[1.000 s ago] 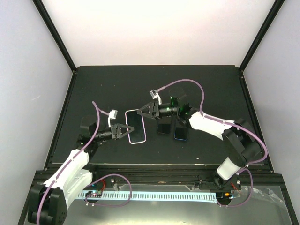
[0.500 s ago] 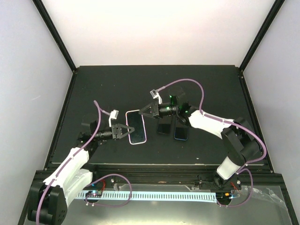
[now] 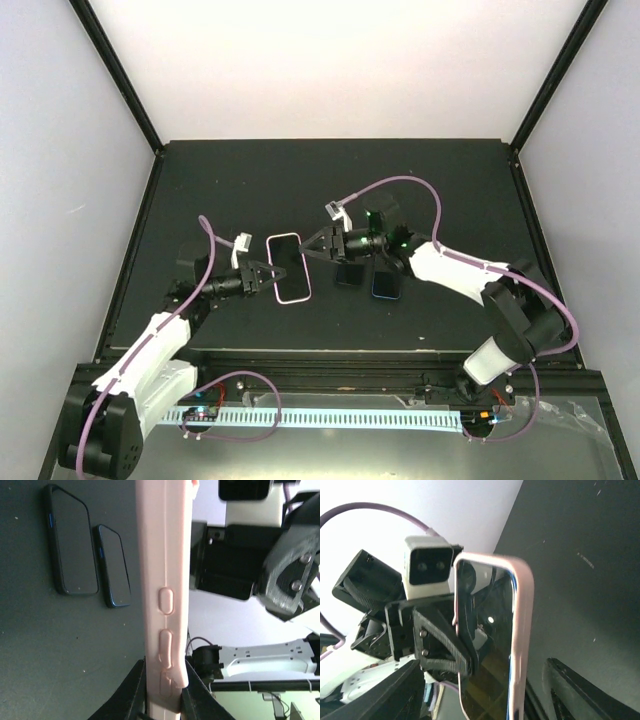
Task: Put the phone into the phone case
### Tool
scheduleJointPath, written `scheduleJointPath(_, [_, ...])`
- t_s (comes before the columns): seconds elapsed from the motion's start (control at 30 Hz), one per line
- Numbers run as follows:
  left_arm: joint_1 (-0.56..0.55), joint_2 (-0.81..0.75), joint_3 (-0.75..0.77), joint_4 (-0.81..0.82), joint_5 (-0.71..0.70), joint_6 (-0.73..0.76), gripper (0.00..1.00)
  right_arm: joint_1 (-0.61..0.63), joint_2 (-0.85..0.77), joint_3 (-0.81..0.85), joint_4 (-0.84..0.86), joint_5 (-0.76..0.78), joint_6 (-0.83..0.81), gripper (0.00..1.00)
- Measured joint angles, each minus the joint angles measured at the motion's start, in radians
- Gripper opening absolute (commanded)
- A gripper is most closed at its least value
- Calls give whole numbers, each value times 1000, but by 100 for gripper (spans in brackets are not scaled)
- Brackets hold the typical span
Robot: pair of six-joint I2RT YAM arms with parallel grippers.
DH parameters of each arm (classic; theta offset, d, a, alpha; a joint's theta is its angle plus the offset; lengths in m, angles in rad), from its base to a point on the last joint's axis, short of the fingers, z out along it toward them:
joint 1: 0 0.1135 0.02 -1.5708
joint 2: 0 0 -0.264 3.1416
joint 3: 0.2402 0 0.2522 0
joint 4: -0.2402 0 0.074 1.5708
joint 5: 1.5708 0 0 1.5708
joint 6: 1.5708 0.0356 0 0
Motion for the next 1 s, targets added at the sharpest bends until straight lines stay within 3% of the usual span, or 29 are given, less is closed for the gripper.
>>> scheduleJointPath(0.3, [2,-30,0,107,-59,-126,2,19,-62,-194,163,-61,87,67])
scheduleJointPath(0.53, [2,-28,0,195,-71,-181,1,64,-61,-254,333,-98,198,54])
scheduleJointPath(0.6, [2,-28,0,202,-71,-187,1,63,-61,-259,369,-103,223,46])
scheduleJointPath(0.73, [2,-29,1,211,-71,-194,2,62,-60,-266,411,-101,266,13])
scheduleJointPath(0.8, [2,-32,5,207,-74,-183,2,61,-58,-277,422,-97,280,2])
scheduleJointPath(1.0, [0,-31,50,69,-87,-112,2,63,-56,-307,464,-81,333,1])
